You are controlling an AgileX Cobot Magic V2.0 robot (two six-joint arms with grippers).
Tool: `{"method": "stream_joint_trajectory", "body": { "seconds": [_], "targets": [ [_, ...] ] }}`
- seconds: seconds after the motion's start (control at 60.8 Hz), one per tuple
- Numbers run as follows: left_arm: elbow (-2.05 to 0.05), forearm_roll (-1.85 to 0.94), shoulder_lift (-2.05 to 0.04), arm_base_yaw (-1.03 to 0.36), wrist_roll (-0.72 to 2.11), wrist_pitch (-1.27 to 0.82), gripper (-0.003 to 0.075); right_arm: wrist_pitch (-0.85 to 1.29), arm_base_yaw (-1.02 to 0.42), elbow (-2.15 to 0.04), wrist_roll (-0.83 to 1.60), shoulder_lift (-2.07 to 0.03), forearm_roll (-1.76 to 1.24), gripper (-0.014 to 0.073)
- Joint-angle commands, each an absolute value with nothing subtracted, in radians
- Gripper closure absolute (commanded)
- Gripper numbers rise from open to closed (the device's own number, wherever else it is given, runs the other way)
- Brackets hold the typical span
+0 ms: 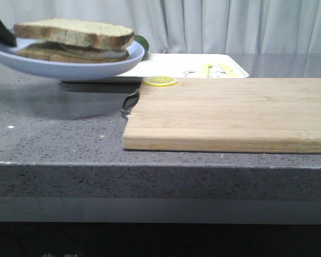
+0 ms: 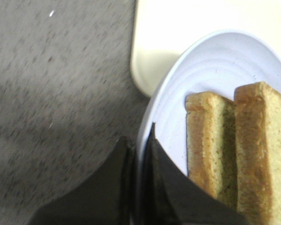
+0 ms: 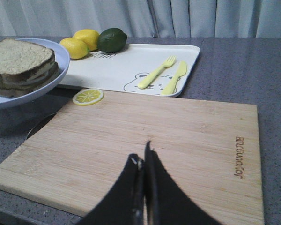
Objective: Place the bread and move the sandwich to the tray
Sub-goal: 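Lift the plate and carry it onto the white tray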
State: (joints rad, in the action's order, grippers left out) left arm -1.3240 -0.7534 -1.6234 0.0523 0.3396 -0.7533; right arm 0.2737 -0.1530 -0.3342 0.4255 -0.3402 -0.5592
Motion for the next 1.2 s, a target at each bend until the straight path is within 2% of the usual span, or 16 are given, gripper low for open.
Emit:
{"method": "stream_joint_trajectory", "body": {
  "seconds": [0.0, 0.313, 0.855, 1.184],
  "targets": [
    [-1.423, -0.846, -1.597, 0.047, 0.329, -0.719, 0.0741, 0.2, -0.155, -0.361, 0.43, -0.346, -0.568, 0.0663],
    [-1.769, -0.846, -1.822, 0.035, 0.321, -0.771, 0.0741, 0.196, -0.155, -0.361, 0.43, -0.346, -0.568, 0.0663],
    [-2.475, -0.795, -2.326, -0.088, 0.207, -0.937, 0.0741, 0.196, -0.155, -0.361, 0.43, -0.346, -0.568, 0.0663],
    [-2.586, -0.687, -2.426, -0.143, 0.207, -0.92, 0.0741, 0.196, -0.155, -0.361, 0.43, -0.346, -0.568, 0.0663]
  ]
}}
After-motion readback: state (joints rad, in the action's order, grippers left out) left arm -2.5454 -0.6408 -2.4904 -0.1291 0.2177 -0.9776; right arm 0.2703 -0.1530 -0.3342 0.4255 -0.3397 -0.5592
